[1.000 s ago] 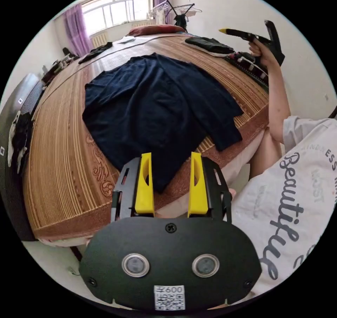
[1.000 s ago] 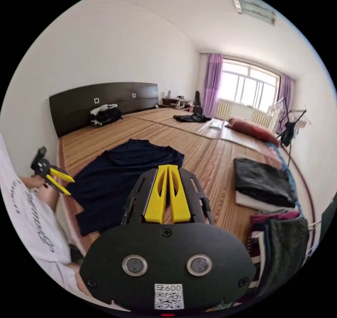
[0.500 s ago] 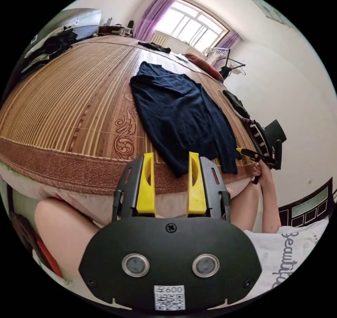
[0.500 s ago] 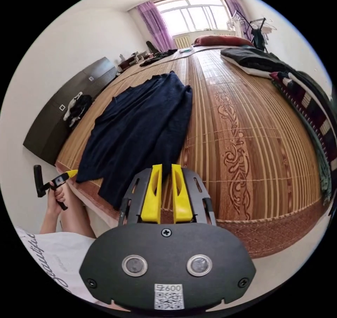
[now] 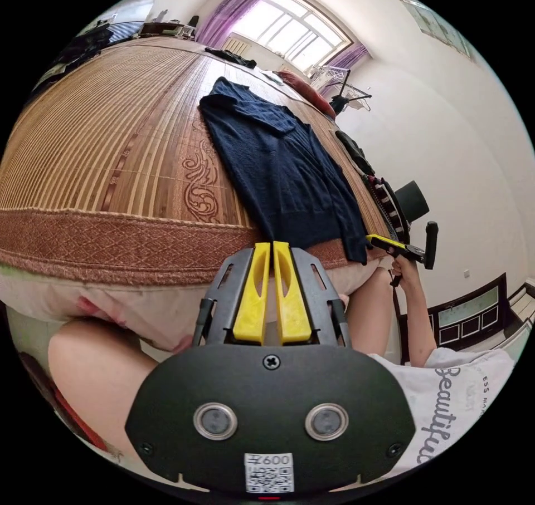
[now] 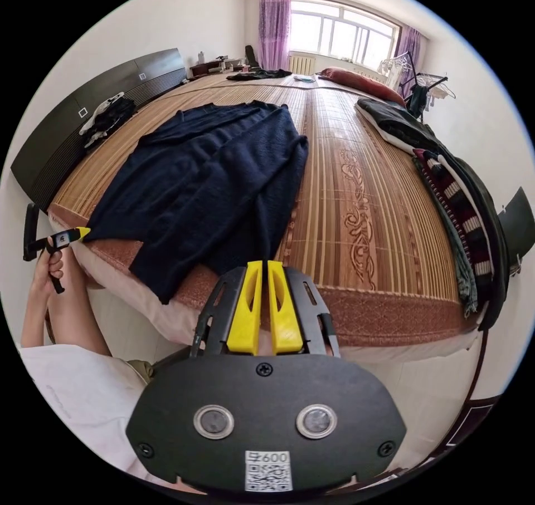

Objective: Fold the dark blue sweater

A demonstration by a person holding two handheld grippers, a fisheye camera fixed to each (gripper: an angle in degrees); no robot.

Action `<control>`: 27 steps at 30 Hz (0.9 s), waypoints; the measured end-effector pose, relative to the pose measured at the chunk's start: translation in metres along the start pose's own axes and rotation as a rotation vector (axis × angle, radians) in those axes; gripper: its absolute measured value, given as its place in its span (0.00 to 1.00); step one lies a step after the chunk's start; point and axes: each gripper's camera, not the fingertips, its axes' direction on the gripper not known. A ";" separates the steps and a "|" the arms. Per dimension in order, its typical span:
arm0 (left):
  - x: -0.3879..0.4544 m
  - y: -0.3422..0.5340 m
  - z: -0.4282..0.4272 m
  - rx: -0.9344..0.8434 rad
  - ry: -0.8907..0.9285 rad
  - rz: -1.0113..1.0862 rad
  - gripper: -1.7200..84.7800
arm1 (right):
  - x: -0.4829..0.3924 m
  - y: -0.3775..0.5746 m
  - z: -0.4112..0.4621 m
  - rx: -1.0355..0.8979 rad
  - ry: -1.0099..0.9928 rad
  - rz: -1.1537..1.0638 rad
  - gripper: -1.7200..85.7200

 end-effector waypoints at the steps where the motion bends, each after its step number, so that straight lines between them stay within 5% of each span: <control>1: -0.004 0.004 -0.001 -0.003 -0.007 0.001 0.03 | -0.006 0.011 -0.005 0.000 -0.005 0.006 0.01; 11: -0.040 0.067 0.020 -0.045 -0.086 0.021 0.05 | -0.054 0.074 -0.032 -0.019 -0.073 -0.025 0.01; 15: -0.007 0.107 0.048 -0.021 -0.318 0.084 0.09 | -0.076 0.101 -0.052 0.133 -0.057 -0.124 0.02; 19: 0.076 0.150 0.088 0.096 -0.590 0.392 0.10 | -0.089 0.113 -0.034 0.066 -0.127 -0.155 0.03; 23: 0.099 0.161 0.120 0.106 -0.337 0.490 0.10 | -0.099 0.129 -0.028 0.122 -0.146 -0.206 0.06; 25: 0.128 0.173 0.146 0.048 -0.355 0.675 0.10 | -0.105 0.138 -0.031 0.157 -0.157 -0.266 0.07; 27: 0.182 0.226 0.190 0.080 -0.626 1.122 0.09 | -0.104 0.144 -0.023 0.130 -0.191 -0.280 0.09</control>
